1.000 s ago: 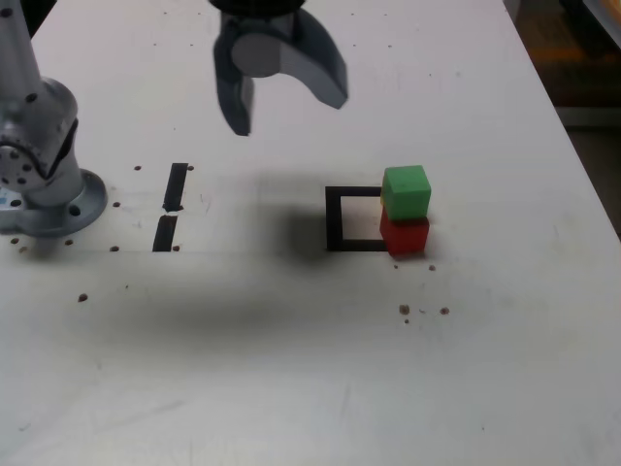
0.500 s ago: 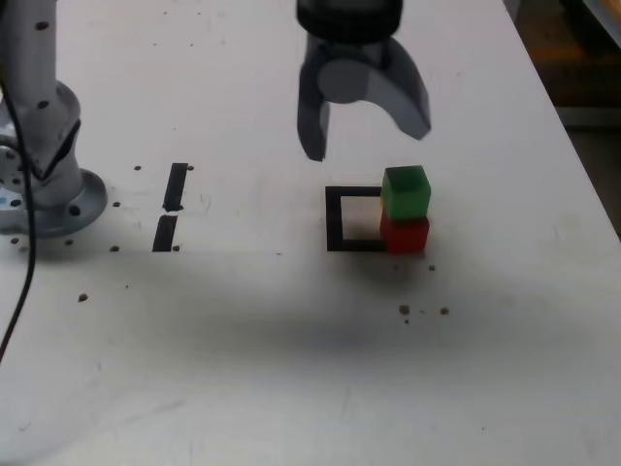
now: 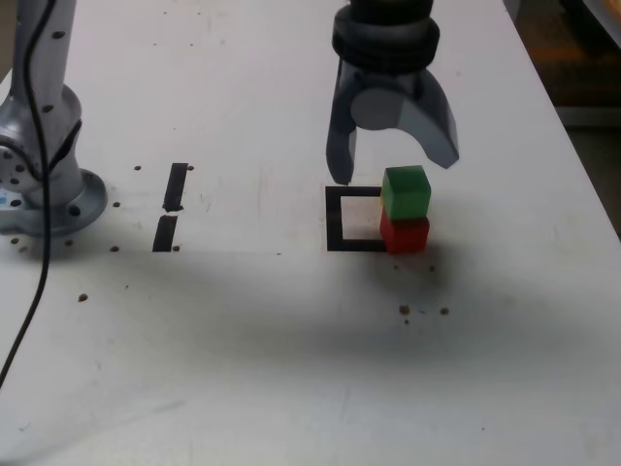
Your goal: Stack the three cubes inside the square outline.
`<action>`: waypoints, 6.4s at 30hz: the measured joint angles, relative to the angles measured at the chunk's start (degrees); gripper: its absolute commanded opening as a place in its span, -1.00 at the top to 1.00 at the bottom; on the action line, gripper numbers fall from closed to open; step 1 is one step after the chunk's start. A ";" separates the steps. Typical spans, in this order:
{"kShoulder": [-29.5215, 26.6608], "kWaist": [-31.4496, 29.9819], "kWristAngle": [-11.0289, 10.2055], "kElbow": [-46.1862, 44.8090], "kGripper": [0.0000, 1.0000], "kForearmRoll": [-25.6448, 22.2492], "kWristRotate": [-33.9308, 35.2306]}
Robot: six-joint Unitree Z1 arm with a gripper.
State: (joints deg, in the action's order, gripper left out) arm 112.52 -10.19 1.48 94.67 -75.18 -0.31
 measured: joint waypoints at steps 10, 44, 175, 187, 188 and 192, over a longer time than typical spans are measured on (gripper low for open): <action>3.83 0.00 0.35 3.16 -0.82 0.11 0.00; 8.23 -0.01 1.92 1.80 -0.21 2.78 2.32; -4.75 1.07 2.73 -11.96 -0.91 18.45 6.86; -0.16 0.27 4.93 -10.81 -0.90 18.60 6.88; 0.04 0.27 5.19 -10.81 -0.90 18.64 6.88; 1.38 0.27 6.39 -10.81 -0.88 18.85 6.83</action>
State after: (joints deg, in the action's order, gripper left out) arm 113.90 -9.91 7.87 83.86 -56.33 6.52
